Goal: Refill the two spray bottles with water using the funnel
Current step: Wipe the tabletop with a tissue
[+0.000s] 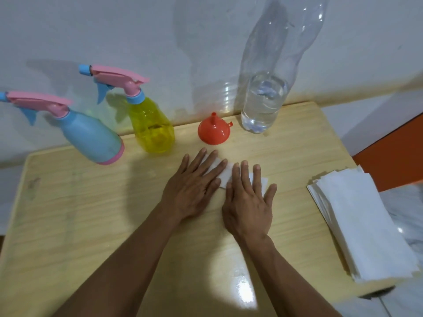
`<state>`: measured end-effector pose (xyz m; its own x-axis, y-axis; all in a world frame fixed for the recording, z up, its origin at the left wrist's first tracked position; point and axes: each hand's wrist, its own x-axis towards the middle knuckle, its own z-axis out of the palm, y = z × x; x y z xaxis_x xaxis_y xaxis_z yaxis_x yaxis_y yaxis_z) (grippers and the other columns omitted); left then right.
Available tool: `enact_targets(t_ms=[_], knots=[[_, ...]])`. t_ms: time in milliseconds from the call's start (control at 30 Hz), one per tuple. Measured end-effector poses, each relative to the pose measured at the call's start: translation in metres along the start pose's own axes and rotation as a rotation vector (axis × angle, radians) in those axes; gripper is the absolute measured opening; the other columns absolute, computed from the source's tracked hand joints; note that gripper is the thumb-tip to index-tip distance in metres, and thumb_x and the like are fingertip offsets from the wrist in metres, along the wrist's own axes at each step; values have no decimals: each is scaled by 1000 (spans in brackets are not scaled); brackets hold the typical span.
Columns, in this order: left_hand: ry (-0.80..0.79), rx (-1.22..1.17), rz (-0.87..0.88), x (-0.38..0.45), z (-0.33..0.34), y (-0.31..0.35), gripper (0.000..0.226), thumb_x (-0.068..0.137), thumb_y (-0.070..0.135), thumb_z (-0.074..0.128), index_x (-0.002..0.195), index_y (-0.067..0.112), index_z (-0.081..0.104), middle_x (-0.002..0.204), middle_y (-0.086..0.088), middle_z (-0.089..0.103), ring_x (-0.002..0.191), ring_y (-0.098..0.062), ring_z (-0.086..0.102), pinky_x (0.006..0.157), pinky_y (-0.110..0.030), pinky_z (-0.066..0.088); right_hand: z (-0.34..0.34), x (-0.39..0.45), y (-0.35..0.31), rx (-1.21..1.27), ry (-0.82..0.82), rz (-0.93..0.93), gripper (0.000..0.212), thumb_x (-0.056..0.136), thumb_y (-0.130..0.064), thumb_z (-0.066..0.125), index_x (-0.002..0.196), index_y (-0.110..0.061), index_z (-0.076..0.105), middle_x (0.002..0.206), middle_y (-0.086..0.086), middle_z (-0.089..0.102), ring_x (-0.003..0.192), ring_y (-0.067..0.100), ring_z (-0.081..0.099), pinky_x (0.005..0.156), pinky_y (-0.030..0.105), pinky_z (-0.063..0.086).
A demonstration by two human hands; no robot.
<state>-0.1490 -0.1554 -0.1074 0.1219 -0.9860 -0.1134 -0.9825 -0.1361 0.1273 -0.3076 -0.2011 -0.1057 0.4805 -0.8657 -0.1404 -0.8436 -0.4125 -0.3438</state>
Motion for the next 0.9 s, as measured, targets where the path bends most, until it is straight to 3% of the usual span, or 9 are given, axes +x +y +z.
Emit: enact_targets(t_ms=[300,467,900], knots=[[8,3,32,-47,-1,-51,57,102,48,6,157,34,4,166,6,0,153,-17,-8,123,-48,4,20,-34,-60,70,-44,46,58,108,-39,11,163,-26,1,170,-13,-10,155,16,-21,122,59,-8],[-25,-1,37,-80,-3,-89,58,99,50,-1,156,36,-3,165,9,-8,151,-14,-14,123,-46,-2,39,-54,-105,71,-69,59,59,108,-39,13,162,-25,-4,170,-13,-13,154,16,-24,121,61,-10],[-17,-32,-68,-180,-5,-169,61,99,46,1,157,27,-1,164,10,-7,150,-6,-13,122,-38,-5,78,-96,-200,87,-102,-110,61,108,-37,19,162,-21,-1,171,-10,-8,155,18,-21,120,64,-9]])
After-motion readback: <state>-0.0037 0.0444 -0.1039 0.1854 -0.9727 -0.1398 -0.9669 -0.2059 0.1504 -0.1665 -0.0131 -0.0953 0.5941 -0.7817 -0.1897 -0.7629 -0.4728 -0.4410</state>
